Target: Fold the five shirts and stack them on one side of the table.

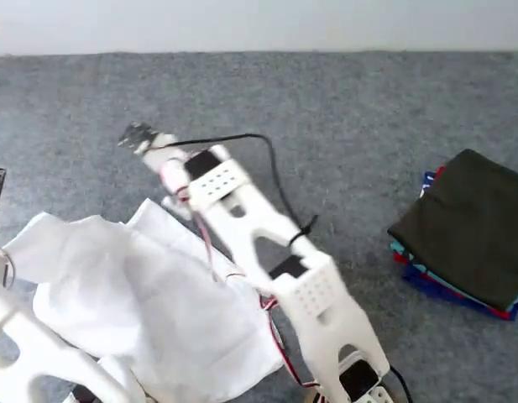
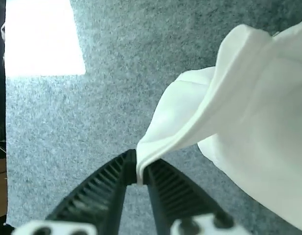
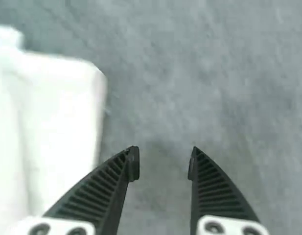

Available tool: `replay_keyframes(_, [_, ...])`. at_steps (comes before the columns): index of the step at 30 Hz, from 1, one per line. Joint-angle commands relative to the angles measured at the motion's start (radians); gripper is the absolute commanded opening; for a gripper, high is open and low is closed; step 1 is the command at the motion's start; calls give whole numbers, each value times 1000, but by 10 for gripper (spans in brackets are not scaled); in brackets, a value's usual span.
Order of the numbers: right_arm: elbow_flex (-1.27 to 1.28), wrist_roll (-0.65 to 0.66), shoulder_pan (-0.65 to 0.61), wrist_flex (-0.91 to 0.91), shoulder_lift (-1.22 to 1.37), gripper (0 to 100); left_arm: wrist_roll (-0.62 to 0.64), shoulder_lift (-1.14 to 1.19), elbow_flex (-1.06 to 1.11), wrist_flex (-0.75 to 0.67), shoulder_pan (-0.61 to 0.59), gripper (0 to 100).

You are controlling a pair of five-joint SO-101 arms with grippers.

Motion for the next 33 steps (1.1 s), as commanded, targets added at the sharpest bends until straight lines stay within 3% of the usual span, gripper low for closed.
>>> replay_keyframes(1, [-172, -5, -70, 8, 47, 180, -3, 0, -5, 38, -5, 13])
replay_keyframes(9, [-330, -5, -150, 7, 188, 180, -2, 0, -5, 41, -5, 13])
replay_keyframes(22, [-514, 2, -122, 10, 367, 174, -2, 0, -5, 41, -5, 13])
replay_keyframes(24, [-520, 38, -122, 33, 372, 137, -2, 0, -5, 41, -5, 13])
replay_keyframes(27, [-520, 138, -130, 61, 372, 2, -2, 0, -5, 41, -5, 13])
replay_keyframes(33, [-540, 181, -74, 217, 361, 11, -2, 0, -10, 41, -5, 13])
